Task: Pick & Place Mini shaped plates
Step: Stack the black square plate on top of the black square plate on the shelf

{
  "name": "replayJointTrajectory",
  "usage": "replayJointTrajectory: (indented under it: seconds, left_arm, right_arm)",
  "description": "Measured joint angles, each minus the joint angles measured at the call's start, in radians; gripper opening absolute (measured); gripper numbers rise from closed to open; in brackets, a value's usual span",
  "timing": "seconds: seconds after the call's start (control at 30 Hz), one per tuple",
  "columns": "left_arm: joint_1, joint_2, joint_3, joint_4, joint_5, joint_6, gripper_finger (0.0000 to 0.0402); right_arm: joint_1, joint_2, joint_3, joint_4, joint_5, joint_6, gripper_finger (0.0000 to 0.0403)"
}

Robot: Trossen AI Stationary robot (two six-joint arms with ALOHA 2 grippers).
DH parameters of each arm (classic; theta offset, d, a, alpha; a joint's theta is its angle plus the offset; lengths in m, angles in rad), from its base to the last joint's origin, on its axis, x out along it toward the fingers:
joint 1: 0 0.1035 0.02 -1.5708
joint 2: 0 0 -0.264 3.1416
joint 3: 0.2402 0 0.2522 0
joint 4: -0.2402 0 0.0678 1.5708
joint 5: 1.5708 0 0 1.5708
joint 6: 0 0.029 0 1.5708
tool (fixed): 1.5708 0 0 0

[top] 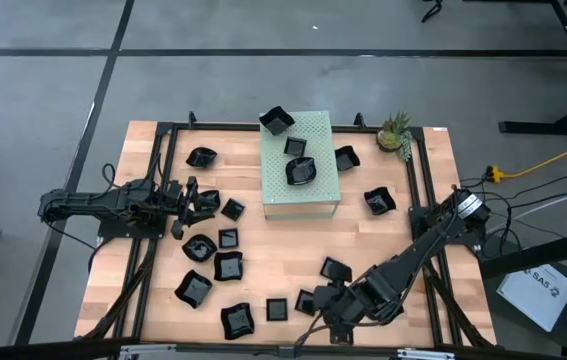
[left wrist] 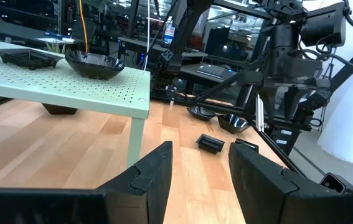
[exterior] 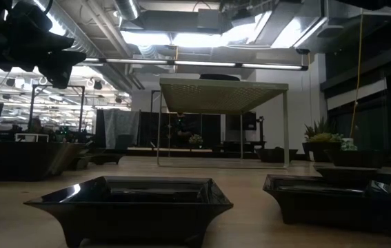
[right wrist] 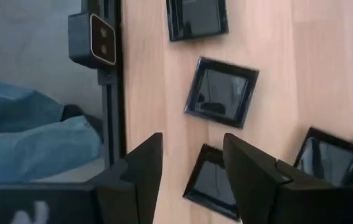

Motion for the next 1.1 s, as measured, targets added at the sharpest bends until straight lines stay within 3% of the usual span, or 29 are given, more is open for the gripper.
replayJointTrajectory:
  seconds: [0.33,0.57,0.83,1.1]
  left_arm:
    - [0.000,0.000,0.000,0.000,0.000,0.000,0.0152]
    - [0.000,0.000,0.000,0.000,0.000,0.000,0.0152]
    - [0.000,0.000,0.000,0.000,0.000,0.000,0.0152]
    - [0.000,0.000,0.000,0.000,0.000,0.000,0.0152]
  right_arm:
    - [0.060,0.085,0.000,-0.041,-0.066,0.115,0.0166]
    - [0.084,0.121,0.000,-0.027,-0.012,0.138,0.0166]
    - [0.087,0.128,0.000,-0.027,0.027,0.303,0.0166]
    - [0.094,0.128,0.000,-0.023,0.047,0.328,0.0166]
